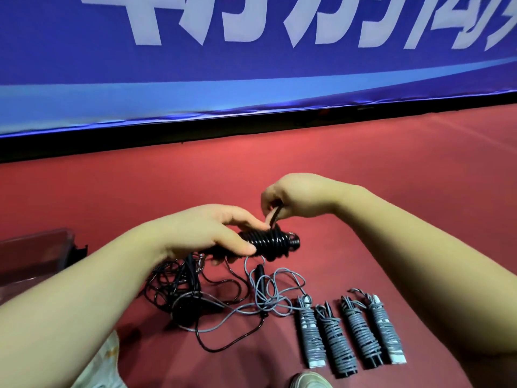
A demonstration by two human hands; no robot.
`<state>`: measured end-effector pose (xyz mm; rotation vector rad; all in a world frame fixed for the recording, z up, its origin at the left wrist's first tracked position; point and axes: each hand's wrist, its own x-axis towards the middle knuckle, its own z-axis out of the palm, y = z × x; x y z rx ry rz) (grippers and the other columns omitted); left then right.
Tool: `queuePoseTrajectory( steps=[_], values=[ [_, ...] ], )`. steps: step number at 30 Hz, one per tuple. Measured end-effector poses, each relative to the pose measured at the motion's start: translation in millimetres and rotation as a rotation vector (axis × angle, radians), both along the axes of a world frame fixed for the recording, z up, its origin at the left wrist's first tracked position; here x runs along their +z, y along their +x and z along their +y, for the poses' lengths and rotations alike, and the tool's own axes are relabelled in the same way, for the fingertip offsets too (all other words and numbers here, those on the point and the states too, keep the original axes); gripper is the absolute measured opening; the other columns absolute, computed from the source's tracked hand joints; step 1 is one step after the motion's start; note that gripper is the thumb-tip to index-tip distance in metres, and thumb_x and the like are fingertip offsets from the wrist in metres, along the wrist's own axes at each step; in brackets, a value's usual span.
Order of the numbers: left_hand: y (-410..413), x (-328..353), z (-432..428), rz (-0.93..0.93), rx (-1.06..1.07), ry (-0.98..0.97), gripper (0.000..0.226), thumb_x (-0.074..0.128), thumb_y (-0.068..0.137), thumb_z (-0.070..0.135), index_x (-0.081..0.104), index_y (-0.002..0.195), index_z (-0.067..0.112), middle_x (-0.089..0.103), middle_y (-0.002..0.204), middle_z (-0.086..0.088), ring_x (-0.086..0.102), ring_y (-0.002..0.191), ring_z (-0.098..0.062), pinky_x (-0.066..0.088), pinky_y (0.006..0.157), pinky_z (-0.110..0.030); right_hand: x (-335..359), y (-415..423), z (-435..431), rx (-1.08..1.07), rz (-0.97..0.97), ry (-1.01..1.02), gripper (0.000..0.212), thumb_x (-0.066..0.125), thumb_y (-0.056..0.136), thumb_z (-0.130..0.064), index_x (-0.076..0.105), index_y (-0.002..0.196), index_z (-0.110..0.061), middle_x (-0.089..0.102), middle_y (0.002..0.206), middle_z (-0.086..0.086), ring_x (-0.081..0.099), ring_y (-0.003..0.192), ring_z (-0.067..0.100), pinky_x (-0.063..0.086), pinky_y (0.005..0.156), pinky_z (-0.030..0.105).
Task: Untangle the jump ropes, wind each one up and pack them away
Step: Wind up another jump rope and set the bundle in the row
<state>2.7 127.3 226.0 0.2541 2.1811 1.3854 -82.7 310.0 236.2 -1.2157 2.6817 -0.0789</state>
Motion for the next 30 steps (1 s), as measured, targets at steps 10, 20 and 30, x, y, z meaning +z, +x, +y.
queuePoseTrajectory(
  steps=[10,20,30],
  values=[
    [-14,-15,10,0.366,0.361,-0.371,0.045,0.075,0.075,0.026,0.052,0.114,0.029,0.057,0.121,0.004,0.054,0.105,-0.017,0.04,0.087,-0.027,-5,8,-2,-0.224,-0.329,-0.869,0.023,0.066,0.084,-0.005,0.054,0.074,-0.022,0.056,0.068,-0.005,0.049,0.06,0.002,0.041,0.06,0.013],
    [-22,-14,19,0.589,0.48,-0.28,0.064,0.072,0.078,0.02,0.046,0.136,0.027,0.05,0.135,0.007,0.047,0.124,-0.013,0.033,0.093,-0.02,-32,9,-21,-0.273,-0.668,-1.646,0.005,0.058,0.088,-0.012,0.058,0.088,-0.017,0.072,0.098,-0.005,0.052,0.082,0.015,0.043,0.072,0.021],
    [-31,-10,13,0.533,0.583,-0.015,0.051,0.071,0.08,0.011,0.057,0.128,0.021,0.063,0.12,0.004,0.059,0.111,-0.017,0.039,0.086,-0.021,-28,0,-9,-0.118,-0.155,-1.048,0.056,0.049,0.086,-0.003,0.041,0.131,-0.037,0.049,0.126,-0.011,0.047,0.112,0.0,0.035,0.092,0.01]
  ],
)
